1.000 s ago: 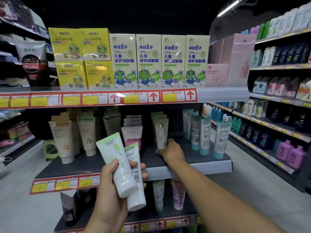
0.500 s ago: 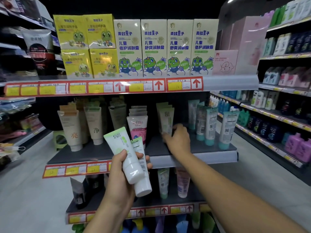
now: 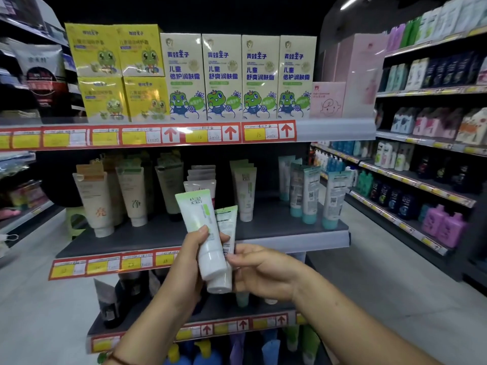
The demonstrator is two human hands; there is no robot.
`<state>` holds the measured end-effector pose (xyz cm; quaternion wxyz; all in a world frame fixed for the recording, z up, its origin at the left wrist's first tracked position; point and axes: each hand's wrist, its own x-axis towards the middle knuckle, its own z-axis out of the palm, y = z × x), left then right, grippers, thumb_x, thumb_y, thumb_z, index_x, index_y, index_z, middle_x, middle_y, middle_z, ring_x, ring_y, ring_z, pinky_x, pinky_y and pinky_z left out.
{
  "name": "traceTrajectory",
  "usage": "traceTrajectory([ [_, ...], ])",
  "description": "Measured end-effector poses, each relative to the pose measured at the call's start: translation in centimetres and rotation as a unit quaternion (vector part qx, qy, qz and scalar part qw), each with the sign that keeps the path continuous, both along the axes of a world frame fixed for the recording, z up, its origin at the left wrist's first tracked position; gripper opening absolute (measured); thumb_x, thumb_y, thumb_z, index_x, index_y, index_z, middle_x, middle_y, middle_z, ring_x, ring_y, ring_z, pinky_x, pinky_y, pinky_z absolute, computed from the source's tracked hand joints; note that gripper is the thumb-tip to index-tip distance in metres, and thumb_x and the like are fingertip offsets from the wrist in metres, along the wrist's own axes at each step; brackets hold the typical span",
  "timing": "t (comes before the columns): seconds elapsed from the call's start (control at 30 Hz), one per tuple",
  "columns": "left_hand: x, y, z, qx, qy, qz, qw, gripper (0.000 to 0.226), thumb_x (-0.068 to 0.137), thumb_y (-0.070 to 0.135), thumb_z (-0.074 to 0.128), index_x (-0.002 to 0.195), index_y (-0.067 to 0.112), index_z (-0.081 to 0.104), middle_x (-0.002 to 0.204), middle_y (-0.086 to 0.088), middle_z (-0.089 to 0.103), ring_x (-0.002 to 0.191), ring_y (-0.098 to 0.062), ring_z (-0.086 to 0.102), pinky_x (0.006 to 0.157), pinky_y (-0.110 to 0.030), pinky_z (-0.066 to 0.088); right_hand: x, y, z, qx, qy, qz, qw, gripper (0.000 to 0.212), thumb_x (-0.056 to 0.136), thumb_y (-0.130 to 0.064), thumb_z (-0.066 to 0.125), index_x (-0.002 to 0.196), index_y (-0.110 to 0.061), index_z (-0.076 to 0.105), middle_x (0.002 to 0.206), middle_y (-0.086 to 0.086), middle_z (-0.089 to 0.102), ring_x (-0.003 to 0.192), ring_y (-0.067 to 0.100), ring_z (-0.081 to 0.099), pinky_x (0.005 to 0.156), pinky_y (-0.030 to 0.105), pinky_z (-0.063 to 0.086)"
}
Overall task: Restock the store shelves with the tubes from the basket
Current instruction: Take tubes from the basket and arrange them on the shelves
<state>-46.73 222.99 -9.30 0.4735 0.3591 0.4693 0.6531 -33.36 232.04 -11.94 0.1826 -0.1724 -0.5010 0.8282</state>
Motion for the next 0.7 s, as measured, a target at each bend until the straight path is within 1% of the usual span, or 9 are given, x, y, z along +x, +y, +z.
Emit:
traceTrajectory([
  [0.03,-0.2,-0.2,-0.1,0.006,0.006,-0.005,1.0,0.047,0.076,0.05,0.053,0.091,0.01,0.072,0.094,-0.014,0.075,0.09,-0.027,0.067,0.084,-0.042,0.05,-0.1,0.4,0.1,0.017,0.006,-0.024,1.0,0.044,0.096,-0.007,0.055,0.139,0.002,0.049,0.126,0.015,0.063,0.12,0.03,0.06,0.101,0.046,0.049],
  [0.1,-0.7,-0.5,-0.3,0.021,0.01,-0.002,1.0,0.037,0.079,0.047,0.053,0.081,0.02,0.078,0.09,-0.008,0.076,0.095,-0.025,0.065,0.092,-0.044,0.045,-0.3,1.6,0.8,0.089,-0.015,-0.138,0.986,0.034,0.095,-0.005,0.059,0.129,-0.002,0.056,0.119,0.013,0.068,0.113,0.026,0.066,0.096,0.041,0.053],
  [0.17,-1.2,-0.8,-0.4,0.027,0.015,0.011,0.999,0.026,0.081,0.047,0.06,0.073,0.031,0.08,0.09,-0.003,0.074,0.1,-0.025,0.061,0.094,-0.045,0.043,-0.4,3.6,1.5,0.22,-0.094,-0.288,0.927,0.032,0.091,-0.008,0.067,0.121,-0.012,0.059,0.118,0.008,0.069,0.105,0.02,0.068,0.094,0.036,0.055],
  [0.27,-1.8,-1.0,-0.7,0.03,0.005,0.018,0.999,0.028,0.077,0.048,0.056,0.077,0.033,0.08,0.102,-0.006,0.073,0.104,-0.027,0.06,0.092,-0.046,0.044,-0.6,6.5,1.9,0.333,-0.185,-0.415,0.826,0.054,0.085,-0.012,0.073,0.133,-0.016,0.049,0.123,0.001,0.063,0.107,0.015,0.063,0.095,0.031,0.051],
  [0.37,-2.3,-1.0,-0.8,0.035,-0.001,0.015,0.999,0.031,0.076,0.047,0.055,0.08,0.031,0.081,0.102,-0.008,0.072,0.103,-0.028,0.059,0.092,-0.046,0.044,-0.7,8.4,1.6,0.365,-0.26,-0.441,0.777,0.06,0.085,-0.016,0.074,0.137,-0.013,0.043,0.126,0.005,0.061,0.101,0.018,0.061,0.081,0.026,0.049],
  [0.47,-2.5,-0.9,-0.8,0.037,-0.004,0.014,0.999,0.03,0.076,0.047,0.056,0.08,0.03,0.081,0.103,-0.009,0.072,0.103,-0.027,0.058,0.093,-0.047,0.044,-0.9,9.5,1.2,0.368,-0.299,-0.427,0.77,0.06,0.086,-0.016,0.074,0.136,-0.009,0.042,0.126,0.008,0.06,0.088,0.017,0.059,0.059,0.01,0.045],
  [0.5,-2.6,-0.8,-0.7,0.039,-0.003,0.012,0.999,0.031,0.076,0.047,0.056,0.081,0.03,0.081,0.104,-0.009,0.072,0.103,-0.027,0.058,0.093,-0.048,0.044,-0.9,9.7,1.1,0.364,-0.306,-0.424,0.77,0.061,0.085,-0.017,0.075,0.135,-0.009,0.042,0.125,0.009,0.06,0.09,0.019,0.06,0.06,0.01,0.045],
  [0.6,-2.7,-0.7,-0.6,0.037,-0.001,0.008,0.999,0.025,0.084,0.044,0.06,0.08,0.031,0.081,0.11,-0.014,0.071,0.105,-0.028,0.058,0.103,-0.053,0.042,-1.0,10.1,0.7,0.37,-0.341,-0.4,0.767,0.058,0.08,-0.016,0.073,0.132,-0.01,0.045,0.123,0.009,0.062,0.107,0.025,0.061,0.079,0.026,0.045],
  [0.7,-2.9,-0.6,-0.6,0.035,-0.001,0.011,0.999,0.023,0.084,0.042,0.061,0.076,0.033,0.081,0.107,-0.013,0.073,0.105,-0.028,0.059,0.107,-0.056,0.04,-1.1,10.2,-0.1,0.387,-0.353,-0.396,0.754,0.049,0.077,-0.013,0.073,0.121,-0.011,0.052,0.117,0.007,0.065,0.106,0.026,0.062,0.081,0.03,0.048],
])
